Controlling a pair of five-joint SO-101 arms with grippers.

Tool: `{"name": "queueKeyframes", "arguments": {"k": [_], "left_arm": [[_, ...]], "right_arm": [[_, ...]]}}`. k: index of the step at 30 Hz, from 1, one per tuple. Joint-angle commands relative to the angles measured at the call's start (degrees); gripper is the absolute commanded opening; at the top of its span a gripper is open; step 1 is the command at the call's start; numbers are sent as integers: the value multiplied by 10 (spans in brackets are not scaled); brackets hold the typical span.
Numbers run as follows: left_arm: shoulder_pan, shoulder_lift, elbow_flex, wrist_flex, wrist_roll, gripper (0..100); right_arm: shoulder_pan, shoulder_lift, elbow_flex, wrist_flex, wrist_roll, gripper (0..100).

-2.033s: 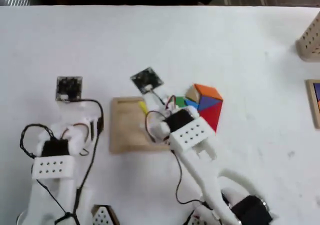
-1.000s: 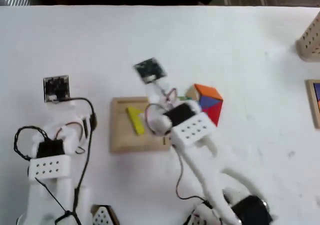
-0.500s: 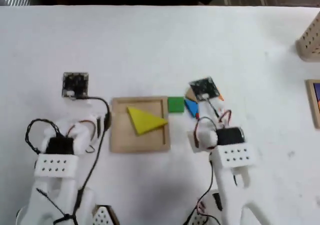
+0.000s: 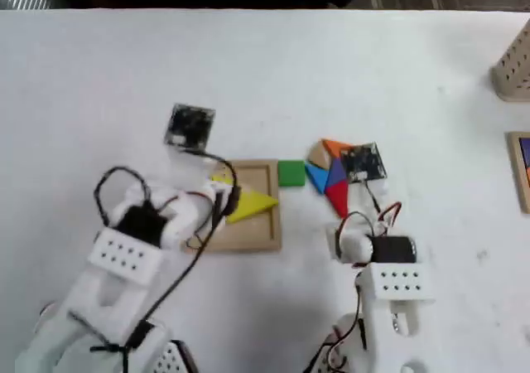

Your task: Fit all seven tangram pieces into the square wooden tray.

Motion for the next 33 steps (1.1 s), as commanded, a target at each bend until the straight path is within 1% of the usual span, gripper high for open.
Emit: {"name": "queueKeyframes", "arguments": {"k": [1, 3, 6, 9, 13, 14, 18, 21, 25, 28, 30, 31, 33], "left_arm": [[12, 109, -97, -11, 10, 20], [12, 165, -134, -11, 11, 61], [13, 233, -175, -15, 13, 21], [13, 280, -208, -15, 14, 23], [10, 329, -239, -16, 51, 23], [7, 339, -241, -16, 47, 23], [11, 370, -241, -21, -37, 22], [12, 385, -238, -47, -44, 22], [13, 394, -238, -47, -55, 22], [17, 395, -237, -51, -119, 22], [29, 396, -237, -51, -143, 23], [36, 396, -237, -52, -141, 23], [45, 393, -243, -52, -113, 23]], "right_arm": [[6, -15, -2, -3, 5, 17], [7, -15, -2, -3, 5, 17], [22, -12, -2, -11, 6, 17], [28, -13, 4, -19, 6, 17], [27, -13, 11, -31, 16, 17], [27, -12, 11, -31, 24, 17], [27, -11, 11, -32, 28, 17], [27, -11, 11, -32, 28, 17], [27, -11, 11, -32, 28, 17], [27, -11, 11, -32, 28, 17], [27, -11, 11, -32, 28, 17], [27, -11, 11, -32, 28, 17], [27, -11, 11, -32, 29, 17]]}}
